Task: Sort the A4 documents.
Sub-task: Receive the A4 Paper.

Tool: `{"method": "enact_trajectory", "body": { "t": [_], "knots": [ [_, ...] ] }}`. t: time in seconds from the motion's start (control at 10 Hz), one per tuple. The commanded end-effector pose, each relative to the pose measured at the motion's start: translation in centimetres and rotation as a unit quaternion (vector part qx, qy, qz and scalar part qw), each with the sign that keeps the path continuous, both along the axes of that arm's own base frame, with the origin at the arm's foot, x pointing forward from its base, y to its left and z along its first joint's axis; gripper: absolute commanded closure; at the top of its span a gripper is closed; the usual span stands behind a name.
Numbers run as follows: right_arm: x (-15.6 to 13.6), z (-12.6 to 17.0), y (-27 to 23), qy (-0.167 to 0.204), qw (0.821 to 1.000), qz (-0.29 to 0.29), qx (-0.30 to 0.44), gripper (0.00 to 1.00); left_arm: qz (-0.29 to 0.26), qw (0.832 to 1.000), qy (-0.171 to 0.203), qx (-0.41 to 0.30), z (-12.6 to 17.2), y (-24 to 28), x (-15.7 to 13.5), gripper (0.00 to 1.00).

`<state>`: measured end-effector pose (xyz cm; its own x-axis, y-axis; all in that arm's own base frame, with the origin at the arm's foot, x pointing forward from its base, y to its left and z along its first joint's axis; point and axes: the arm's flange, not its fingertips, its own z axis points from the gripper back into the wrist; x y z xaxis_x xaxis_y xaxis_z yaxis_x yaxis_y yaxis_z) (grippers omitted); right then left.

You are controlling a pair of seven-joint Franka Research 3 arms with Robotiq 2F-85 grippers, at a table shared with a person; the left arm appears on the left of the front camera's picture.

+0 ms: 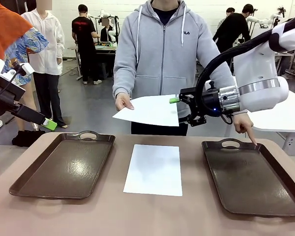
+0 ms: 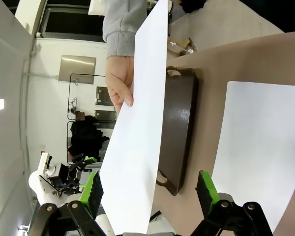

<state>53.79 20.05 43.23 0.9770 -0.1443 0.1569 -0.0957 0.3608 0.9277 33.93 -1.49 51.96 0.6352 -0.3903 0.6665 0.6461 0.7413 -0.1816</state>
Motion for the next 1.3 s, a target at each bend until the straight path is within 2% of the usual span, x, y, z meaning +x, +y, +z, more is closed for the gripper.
{"method": "enact_trajectory", "body": {
  "t": [0.0, 0.6, 1.2],
  "knots": [
    [0.6, -0.6, 1.0, 0.013, 1.000, -0.011, 0.017, 0.00, -0.007, 1.000, -0.001, -0.004, -0.1, 0.1, 0.0, 0.00],
    [0.6, -0.1, 2.1, 0.028, 0.997, -0.020, 0.070, 0.00, -0.007, 1.000, -0.001, -0.004, -0.1, 0.1, 0.0, 0.00],
    [0.4, -1.7, 1.5, 0.069, 0.993, -0.019, 0.090, 0.00, -0.007, 1.000, -0.001, -0.004, -0.1, 0.1, 0.0, 0.00]
  ]
}}
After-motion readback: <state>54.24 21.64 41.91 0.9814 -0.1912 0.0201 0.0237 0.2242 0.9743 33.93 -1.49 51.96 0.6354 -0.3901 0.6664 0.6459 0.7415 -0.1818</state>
